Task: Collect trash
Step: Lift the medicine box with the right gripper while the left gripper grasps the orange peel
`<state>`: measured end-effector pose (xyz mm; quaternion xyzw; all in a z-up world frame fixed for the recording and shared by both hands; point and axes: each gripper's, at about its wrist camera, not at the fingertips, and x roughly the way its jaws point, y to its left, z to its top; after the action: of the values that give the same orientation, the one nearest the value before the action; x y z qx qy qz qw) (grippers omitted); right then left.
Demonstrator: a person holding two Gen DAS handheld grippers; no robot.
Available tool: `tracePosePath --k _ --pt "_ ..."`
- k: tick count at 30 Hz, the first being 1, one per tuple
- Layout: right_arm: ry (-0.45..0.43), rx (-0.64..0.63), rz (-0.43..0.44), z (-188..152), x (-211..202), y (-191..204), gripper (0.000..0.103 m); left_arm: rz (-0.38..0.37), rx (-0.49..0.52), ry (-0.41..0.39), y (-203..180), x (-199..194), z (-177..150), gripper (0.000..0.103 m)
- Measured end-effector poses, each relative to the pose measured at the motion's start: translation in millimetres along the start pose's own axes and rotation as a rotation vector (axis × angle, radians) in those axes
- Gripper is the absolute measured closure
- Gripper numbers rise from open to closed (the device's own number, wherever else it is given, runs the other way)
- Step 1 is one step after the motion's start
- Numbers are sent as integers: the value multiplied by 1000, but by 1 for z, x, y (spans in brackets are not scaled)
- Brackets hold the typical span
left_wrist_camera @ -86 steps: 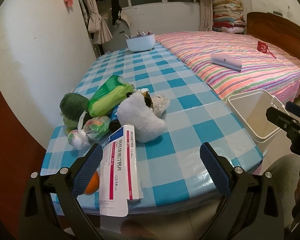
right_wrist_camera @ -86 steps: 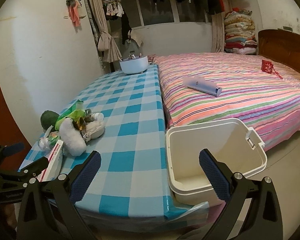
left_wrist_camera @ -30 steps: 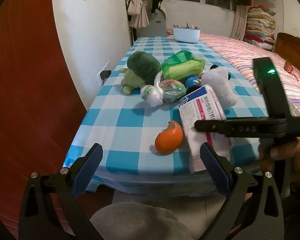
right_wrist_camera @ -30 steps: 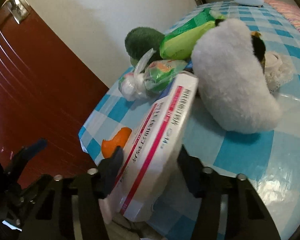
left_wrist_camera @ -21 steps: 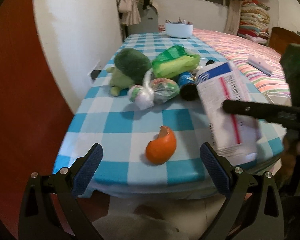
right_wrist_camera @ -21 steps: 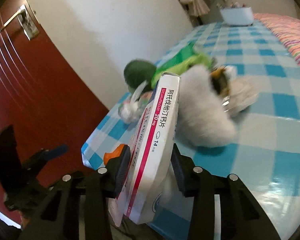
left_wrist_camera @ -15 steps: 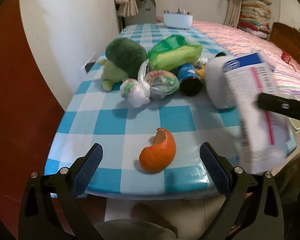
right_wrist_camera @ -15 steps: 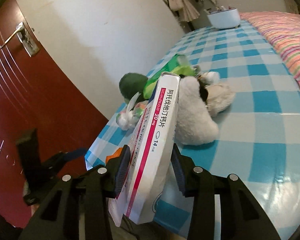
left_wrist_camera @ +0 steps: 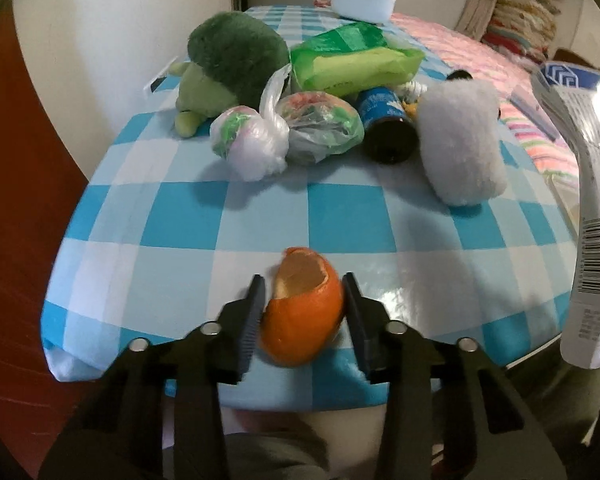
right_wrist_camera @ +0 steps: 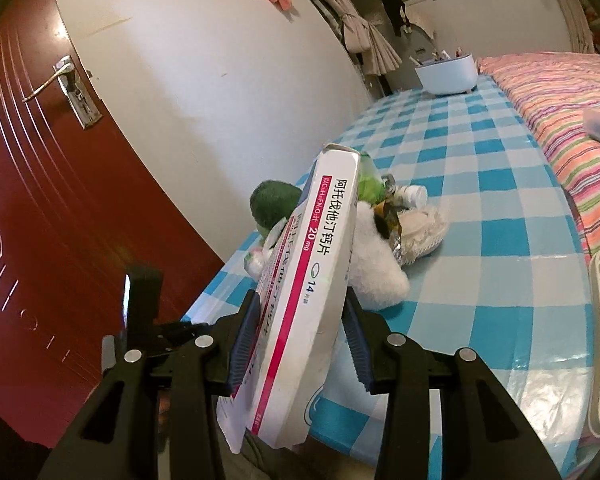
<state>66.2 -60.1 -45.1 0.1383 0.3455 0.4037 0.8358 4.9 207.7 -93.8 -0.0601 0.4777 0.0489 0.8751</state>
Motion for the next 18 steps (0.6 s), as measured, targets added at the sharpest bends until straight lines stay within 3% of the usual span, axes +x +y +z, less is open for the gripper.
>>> tracePosePath --k 9,14,18 --pt "-109 -60 -81 16 -17 -14 62 -15 -7 -118 -18 -22 16 74" --pt "-182 -127 -154 24 -29 -23 62 -52 28 -206 -46 -40 31 74" --pt "-247 -154 -222 27 -46 -34 62 -125 88 -271 -82 -57 46 74"
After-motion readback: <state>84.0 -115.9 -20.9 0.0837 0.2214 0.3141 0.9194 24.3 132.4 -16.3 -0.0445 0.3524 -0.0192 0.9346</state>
